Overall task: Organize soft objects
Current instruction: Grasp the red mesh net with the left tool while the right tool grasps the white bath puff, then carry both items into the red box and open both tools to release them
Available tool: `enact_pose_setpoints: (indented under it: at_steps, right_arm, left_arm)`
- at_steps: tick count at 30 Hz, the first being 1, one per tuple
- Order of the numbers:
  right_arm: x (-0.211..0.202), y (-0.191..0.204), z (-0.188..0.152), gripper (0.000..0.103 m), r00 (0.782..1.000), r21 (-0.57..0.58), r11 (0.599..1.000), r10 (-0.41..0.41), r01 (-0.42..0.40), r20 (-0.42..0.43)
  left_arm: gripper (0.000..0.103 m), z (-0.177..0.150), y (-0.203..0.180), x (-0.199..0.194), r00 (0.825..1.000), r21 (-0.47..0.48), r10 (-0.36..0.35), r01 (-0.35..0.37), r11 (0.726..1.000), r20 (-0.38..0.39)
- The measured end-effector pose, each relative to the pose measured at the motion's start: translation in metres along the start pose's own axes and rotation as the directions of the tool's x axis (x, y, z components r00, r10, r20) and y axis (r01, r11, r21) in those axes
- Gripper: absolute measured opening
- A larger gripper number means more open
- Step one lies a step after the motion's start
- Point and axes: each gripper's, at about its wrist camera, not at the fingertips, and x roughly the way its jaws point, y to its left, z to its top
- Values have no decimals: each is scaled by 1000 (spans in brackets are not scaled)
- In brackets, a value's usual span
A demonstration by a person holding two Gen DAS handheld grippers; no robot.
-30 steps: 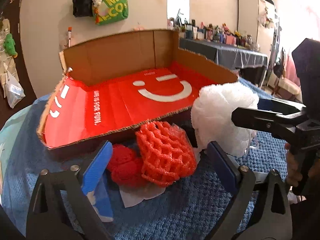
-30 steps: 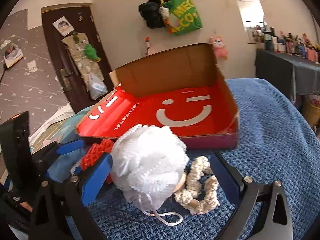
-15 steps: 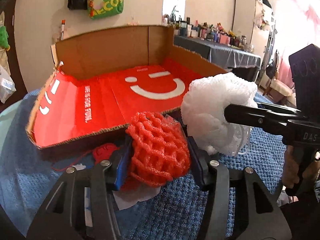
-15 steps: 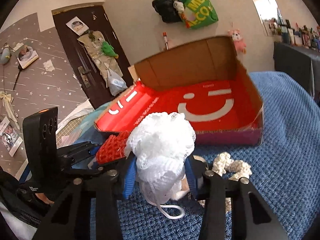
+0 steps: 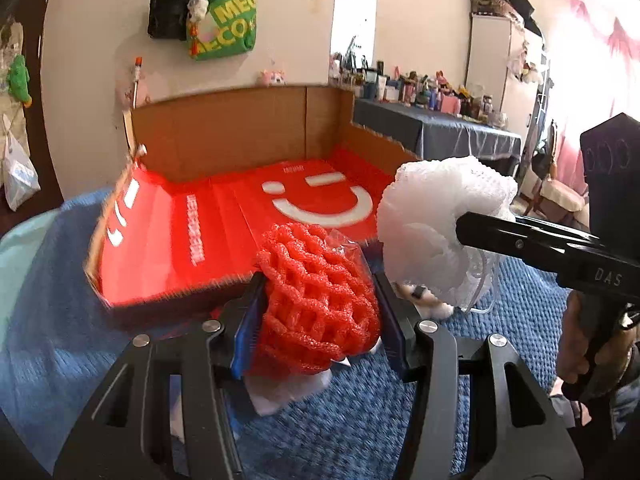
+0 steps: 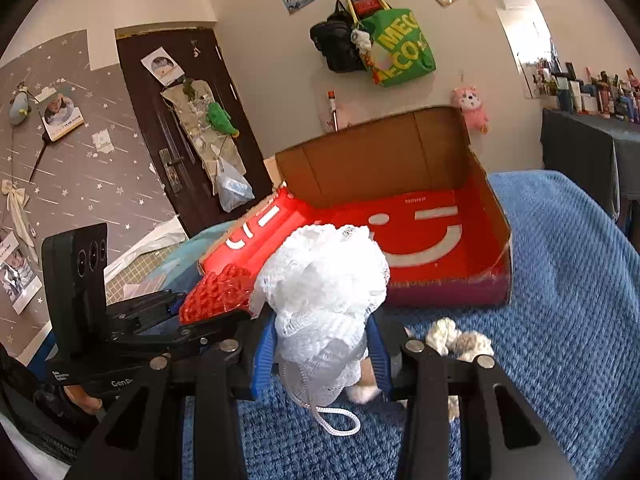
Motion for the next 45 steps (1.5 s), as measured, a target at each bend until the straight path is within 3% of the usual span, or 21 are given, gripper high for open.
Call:
enact_pose_setpoints:
  at_steps: [4,10,17,21,25,32,45]
  right_arm:
    - [-2,5,22,43,999,-29,1000,-10,11,39]
    - [9,11,78,43,996,-84,996,-32,40,86]
    - [83,-6,141,43,993,-88,990,-115,112,-28]
    - [140,-32,161,43,975,-59,981,-188,183,-114]
    - [191,-52,168,43,947,-43,971,-238,234,-214]
    - [240,-70,165,43,909,-57,957,-288,285,-301]
    - [258,-79,152,44,887,-64,955,-292,289,-357]
  left_arm:
    - [50,27,18,-5,999,-10,3,-3,1000,45]
    - [50,75,51,18,1000,-27,-1,2,1000,13]
    - [50,119,77,86,993,-45,-17,12,999,-114]
    - [50,134,87,138,978,-40,-11,3,999,-210]
    - [50,137,97,183,957,-59,-4,-13,998,-288]
    - [50,137,107,228,932,-77,2,-32,997,-362]
    - [53,125,107,239,930,-62,23,-49,997,-366]
